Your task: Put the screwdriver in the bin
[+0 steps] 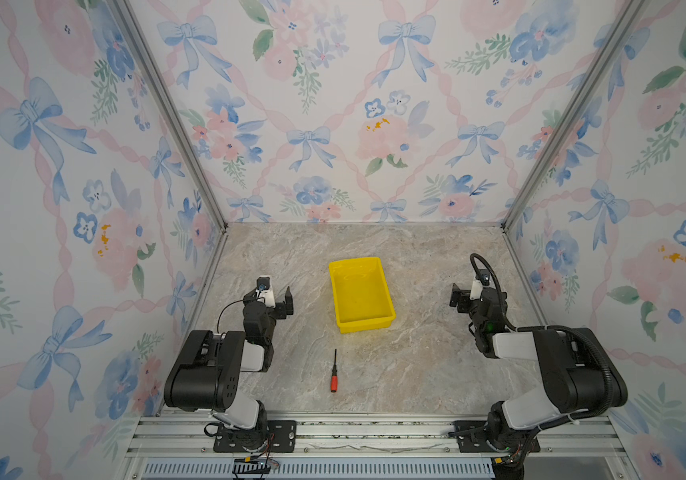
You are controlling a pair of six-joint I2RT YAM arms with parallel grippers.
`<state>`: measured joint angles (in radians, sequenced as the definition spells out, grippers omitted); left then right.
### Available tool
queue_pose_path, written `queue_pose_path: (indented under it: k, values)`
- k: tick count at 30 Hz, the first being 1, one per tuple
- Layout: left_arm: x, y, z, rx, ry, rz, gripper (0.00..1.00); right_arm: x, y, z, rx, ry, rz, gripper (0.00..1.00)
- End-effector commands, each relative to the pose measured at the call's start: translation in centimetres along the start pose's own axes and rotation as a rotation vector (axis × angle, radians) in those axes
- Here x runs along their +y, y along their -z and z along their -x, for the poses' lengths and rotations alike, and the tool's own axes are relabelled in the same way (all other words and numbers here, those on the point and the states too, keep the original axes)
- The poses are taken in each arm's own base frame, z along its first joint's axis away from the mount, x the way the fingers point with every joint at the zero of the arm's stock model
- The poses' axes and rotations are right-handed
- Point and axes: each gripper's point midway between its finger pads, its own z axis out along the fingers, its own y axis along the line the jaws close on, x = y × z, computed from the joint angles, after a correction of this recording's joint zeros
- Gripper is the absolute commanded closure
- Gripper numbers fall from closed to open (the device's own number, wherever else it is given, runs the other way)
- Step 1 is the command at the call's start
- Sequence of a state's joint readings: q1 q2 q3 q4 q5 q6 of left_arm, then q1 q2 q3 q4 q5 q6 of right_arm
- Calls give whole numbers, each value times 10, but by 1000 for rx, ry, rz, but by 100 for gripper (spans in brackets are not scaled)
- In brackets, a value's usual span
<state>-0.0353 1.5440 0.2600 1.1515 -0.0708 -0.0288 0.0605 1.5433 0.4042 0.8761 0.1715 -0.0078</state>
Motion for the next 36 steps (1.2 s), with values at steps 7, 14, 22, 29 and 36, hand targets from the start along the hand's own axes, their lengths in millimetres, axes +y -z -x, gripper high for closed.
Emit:
queue_pose_path:
  k: [7,14,22,29,36]
  values:
    - [3,1,-4,4,-4,9,3,0,1,0,-11,-15,0,3]
    - [10,9,7,-31,13,48,3,13,10,5,-45,10,77,3]
    - [15,22,18,-27,26,70,3,3,36,21,-104,-13,53,3]
    - [22,36,12,-1,52,124,3,12,48,15,-38,25,113,3]
    - [26,39,10,4,85,147,3,11,45,17,-26,-4,104,3]
